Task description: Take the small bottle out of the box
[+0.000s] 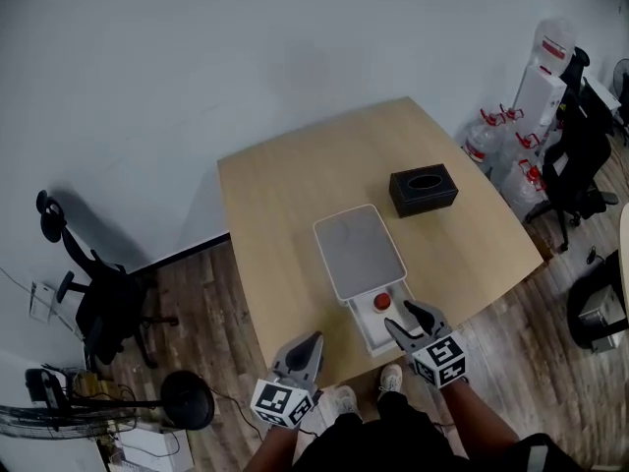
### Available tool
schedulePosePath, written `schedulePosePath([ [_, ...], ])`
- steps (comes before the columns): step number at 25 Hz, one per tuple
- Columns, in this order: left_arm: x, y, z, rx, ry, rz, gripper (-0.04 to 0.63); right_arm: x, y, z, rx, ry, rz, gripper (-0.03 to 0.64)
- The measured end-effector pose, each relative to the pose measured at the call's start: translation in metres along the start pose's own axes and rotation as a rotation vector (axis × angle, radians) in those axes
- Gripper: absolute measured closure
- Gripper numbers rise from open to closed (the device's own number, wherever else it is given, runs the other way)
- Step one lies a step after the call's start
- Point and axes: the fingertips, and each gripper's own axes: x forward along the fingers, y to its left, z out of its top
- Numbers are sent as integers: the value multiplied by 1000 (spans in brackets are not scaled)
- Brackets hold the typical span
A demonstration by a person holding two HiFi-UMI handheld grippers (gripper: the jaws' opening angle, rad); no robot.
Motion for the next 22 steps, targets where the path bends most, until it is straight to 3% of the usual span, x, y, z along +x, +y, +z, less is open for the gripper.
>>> schedulePosePath([
  [3,-3,5,-1,-9,3,38,583,17,-8,-15,-19,55,7,303],
  [5,-4,9,-1,-15,2,59,583,30,-13,-22,-33,77,3,193],
  [8,-7,12,-3,-22,0,84,583,45,-18,-32,-50,98,-7,109],
  [13,-11,18,-5,-33,-1,120,583,64,-22,-48,-73,140,2,40],
  [22,-21,28,-9,-44,6,179,583,89,-25,-76,-106,248,21,43],
])
